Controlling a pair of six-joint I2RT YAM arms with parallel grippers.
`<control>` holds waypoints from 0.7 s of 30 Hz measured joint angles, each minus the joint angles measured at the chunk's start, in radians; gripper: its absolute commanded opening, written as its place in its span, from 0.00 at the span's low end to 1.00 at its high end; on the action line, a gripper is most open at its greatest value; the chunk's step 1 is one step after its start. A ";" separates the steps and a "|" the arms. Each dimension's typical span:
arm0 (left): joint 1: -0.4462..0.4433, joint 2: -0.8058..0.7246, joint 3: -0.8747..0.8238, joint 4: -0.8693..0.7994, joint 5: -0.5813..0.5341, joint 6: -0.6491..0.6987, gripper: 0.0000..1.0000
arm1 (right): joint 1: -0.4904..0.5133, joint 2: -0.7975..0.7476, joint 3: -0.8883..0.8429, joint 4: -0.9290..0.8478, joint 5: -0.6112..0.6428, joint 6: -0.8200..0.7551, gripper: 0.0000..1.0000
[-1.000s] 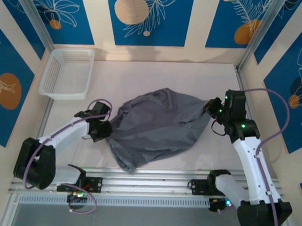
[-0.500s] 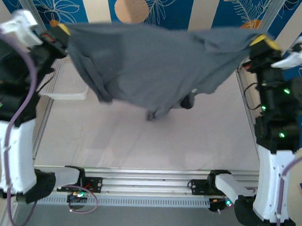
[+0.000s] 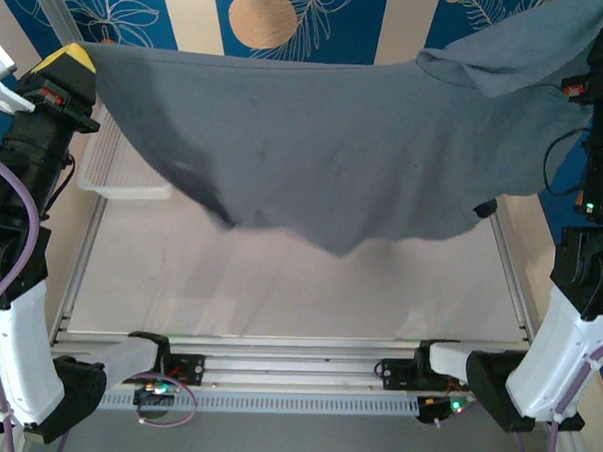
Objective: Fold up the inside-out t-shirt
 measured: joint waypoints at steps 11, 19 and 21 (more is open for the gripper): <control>0.000 0.003 -0.105 0.005 -0.003 0.026 0.00 | 0.000 0.061 -0.057 -0.081 -0.127 0.003 0.00; 0.001 0.032 -0.250 0.026 0.090 0.110 0.00 | 0.006 0.184 0.033 -0.196 -0.227 0.016 0.00; 0.001 0.011 -0.251 0.035 0.115 0.128 0.00 | 0.012 0.180 0.064 -0.208 -0.245 0.032 0.00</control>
